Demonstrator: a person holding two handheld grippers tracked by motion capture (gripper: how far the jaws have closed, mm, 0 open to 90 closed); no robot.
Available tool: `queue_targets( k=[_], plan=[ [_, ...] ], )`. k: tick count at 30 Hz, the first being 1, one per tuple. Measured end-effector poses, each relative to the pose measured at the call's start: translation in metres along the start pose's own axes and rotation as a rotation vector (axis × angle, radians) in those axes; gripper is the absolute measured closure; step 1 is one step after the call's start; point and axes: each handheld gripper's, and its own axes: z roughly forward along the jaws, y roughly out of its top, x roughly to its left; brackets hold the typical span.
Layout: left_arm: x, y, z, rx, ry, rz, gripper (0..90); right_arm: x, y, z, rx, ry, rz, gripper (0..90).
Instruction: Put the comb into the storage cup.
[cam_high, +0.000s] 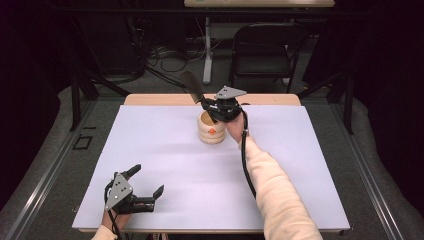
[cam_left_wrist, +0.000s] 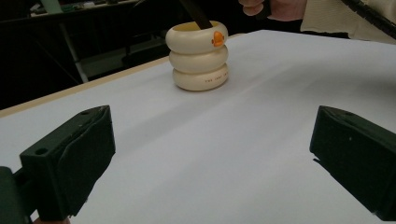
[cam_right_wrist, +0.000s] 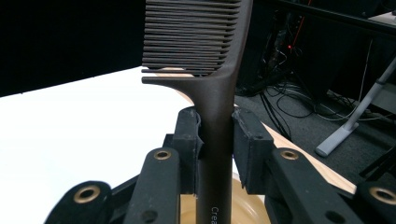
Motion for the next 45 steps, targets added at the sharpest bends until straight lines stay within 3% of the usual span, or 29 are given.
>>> queue_targets(
  k=[45],
  plan=[
    [0.0, 0.0, 0.0, 0.0, 0.003, 0.001, 0.2, -0.001, -0.019, 0.001, 0.043, 0.027, -0.005, 72.6]
  ],
)
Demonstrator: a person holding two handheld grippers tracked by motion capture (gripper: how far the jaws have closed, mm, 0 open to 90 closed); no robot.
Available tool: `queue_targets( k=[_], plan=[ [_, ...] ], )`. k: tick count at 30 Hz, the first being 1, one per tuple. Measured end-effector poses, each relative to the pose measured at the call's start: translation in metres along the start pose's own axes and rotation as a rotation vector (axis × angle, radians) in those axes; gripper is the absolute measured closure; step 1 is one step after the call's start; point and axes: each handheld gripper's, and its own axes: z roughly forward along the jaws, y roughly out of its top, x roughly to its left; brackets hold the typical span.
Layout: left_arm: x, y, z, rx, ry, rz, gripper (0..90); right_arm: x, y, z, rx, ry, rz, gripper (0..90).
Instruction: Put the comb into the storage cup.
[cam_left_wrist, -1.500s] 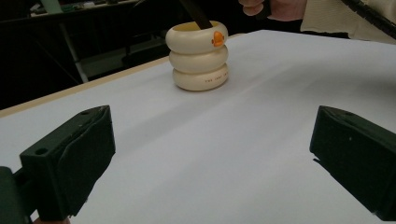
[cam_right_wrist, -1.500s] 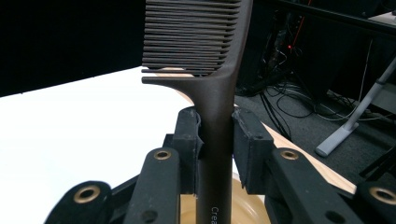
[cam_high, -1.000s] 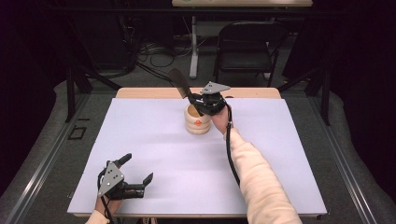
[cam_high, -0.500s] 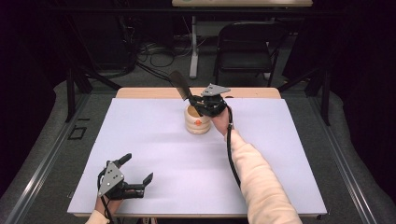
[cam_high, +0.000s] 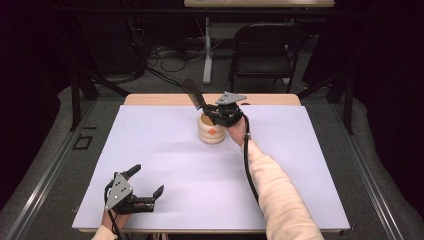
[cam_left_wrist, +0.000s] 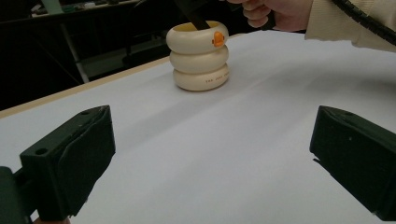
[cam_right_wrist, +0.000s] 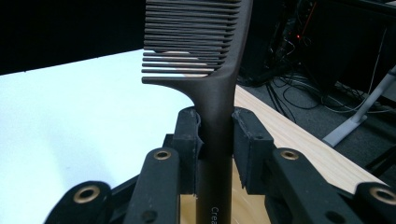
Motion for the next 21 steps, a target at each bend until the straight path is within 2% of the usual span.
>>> queue_targets(
  k=[9, 21],
  plan=[
    [-0.0001, 0.0, 0.0, -0.002, 0.001, 0.001, 0.2, 0.0003, -0.0003, -0.0011, 0.003, 0.002, -0.004, 72.6],
    [-0.0001, 0.0, 0.0003, 0.0, 0.002, 0.0, 0.2, -0.0014, -0.0053, 0.0001, 0.039, -0.003, -0.012, 72.5]
  ],
)
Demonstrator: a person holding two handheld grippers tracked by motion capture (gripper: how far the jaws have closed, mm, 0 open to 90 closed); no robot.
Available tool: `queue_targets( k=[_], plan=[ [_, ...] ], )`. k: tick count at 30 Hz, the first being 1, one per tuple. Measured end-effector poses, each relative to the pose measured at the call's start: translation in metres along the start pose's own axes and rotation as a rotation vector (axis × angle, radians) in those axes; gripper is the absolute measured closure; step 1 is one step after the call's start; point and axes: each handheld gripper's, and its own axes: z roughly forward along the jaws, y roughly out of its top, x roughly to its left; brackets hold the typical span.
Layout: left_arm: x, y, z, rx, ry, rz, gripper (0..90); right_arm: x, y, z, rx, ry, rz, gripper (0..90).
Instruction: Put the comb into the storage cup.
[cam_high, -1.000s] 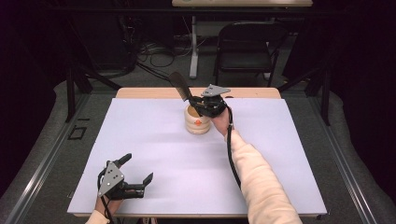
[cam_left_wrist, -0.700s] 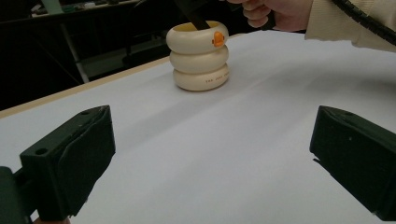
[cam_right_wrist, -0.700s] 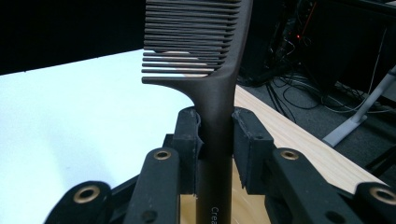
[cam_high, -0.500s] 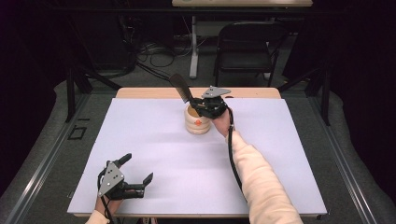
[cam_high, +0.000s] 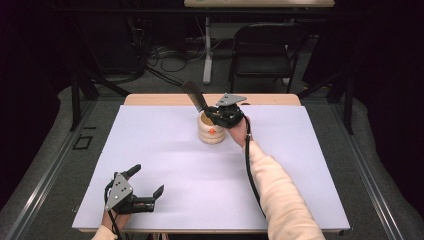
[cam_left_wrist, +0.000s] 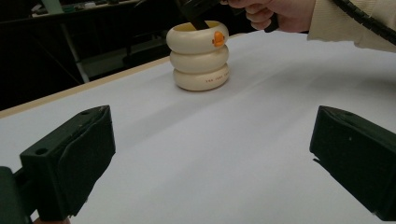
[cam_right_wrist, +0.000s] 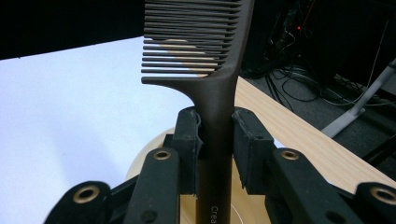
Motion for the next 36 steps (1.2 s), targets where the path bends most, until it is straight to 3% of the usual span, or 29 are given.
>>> queue_targets(
  k=[22, 36],
  plan=[
    [-0.0003, 0.0001, -0.0001, -0.003, -0.001, 0.0, 0.2, 0.0006, -0.004, 0.0058, 0.059, 0.011, -0.004, 72.2],
    [-0.0004, 0.0001, 0.0, -0.003, -0.001, 0.0, 0.2, 0.0032, -0.0037, 0.0098, 0.109, 0.015, -0.034, 71.9]
  ],
)
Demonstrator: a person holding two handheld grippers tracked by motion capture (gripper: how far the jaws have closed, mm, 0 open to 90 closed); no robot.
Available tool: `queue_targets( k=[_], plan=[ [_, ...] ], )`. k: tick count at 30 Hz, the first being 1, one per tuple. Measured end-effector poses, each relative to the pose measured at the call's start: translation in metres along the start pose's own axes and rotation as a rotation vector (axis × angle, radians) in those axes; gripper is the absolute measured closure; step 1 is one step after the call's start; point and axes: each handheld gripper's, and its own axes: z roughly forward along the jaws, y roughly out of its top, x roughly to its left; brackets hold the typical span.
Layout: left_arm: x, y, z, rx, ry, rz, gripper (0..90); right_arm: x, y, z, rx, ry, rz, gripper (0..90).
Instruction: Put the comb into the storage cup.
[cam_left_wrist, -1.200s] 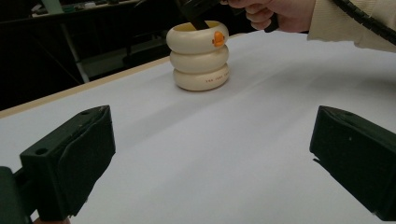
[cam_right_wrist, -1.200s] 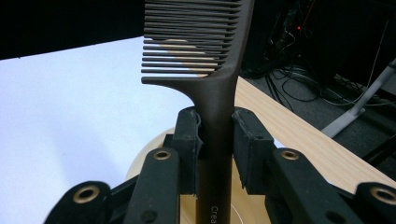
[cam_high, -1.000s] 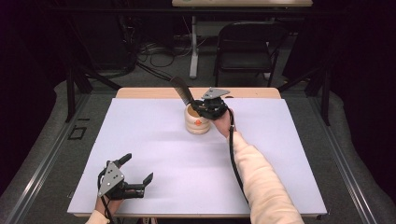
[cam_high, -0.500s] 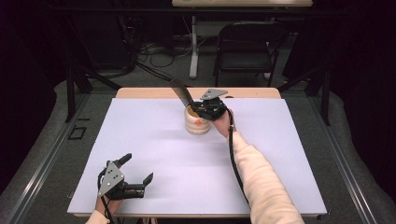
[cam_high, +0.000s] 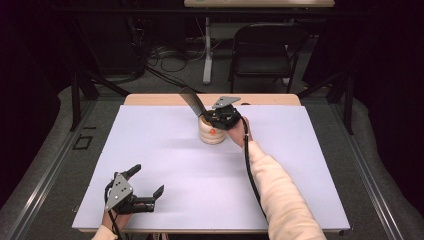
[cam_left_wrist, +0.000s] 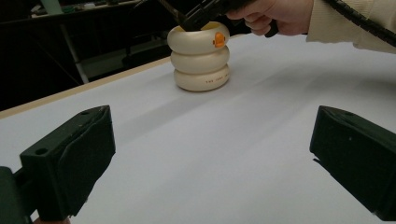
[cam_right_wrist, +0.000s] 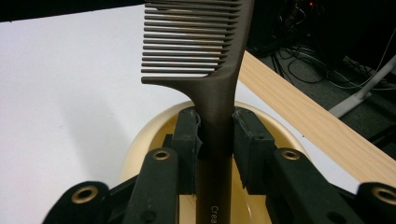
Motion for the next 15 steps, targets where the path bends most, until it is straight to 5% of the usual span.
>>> queue_targets(
  k=[7, 15],
  plan=[
    [-0.0002, 0.0001, 0.0, 0.0, 0.001, 0.002, 0.2, 0.0004, 0.0017, -0.0016, 0.011, -0.011, -0.004, 63.8],
    [-0.0005, 0.0004, -0.0004, 0.0, 0.0, 0.003, 0.2, -0.0008, 0.0063, -0.008, 0.01, -0.02, 0.02, 42.0]
  ],
)
